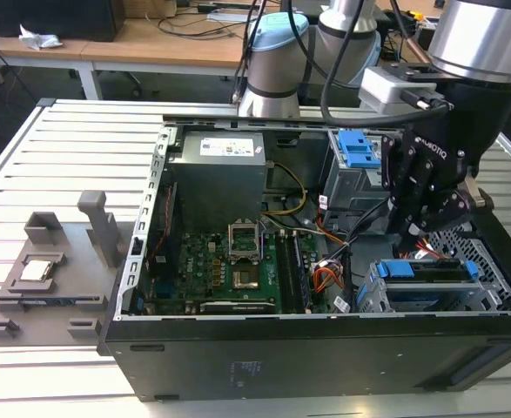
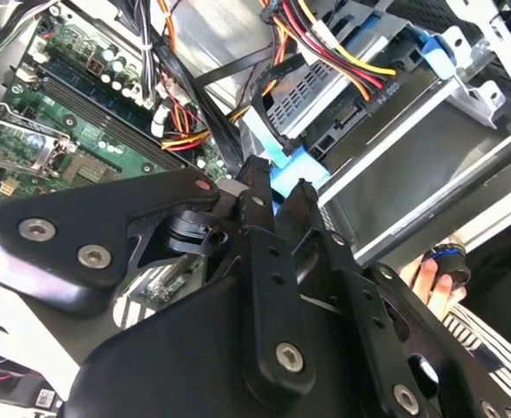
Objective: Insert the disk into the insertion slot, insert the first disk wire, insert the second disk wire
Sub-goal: 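Insert the second disk wire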
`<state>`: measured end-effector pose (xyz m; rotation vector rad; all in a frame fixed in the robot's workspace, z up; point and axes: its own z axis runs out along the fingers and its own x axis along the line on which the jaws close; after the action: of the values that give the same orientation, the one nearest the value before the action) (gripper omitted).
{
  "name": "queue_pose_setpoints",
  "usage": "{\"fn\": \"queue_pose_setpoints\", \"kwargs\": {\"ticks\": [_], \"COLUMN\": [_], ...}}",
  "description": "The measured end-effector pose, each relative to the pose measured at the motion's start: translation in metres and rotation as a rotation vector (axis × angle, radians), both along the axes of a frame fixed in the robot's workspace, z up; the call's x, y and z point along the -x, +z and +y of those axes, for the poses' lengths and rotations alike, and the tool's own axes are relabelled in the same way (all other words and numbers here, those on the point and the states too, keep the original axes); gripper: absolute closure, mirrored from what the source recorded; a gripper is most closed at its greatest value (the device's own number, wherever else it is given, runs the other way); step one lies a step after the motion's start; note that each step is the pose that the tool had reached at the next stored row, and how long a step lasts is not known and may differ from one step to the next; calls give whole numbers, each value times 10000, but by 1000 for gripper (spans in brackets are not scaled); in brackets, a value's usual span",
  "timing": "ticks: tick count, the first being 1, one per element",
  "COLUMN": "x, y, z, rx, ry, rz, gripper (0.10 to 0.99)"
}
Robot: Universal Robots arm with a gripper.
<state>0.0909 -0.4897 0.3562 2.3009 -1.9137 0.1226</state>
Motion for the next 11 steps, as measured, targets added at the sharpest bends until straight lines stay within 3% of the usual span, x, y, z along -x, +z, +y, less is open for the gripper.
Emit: {"fn": "queue_pose_setpoints", "kwargs": {"ticks": [4, 11], "x": [-4, -14], "y": [-15, -78], "z": [38, 48], "rx": [5, 115], "ry": [14, 42], "rz": [0, -1], "gripper": [784, 784]}}
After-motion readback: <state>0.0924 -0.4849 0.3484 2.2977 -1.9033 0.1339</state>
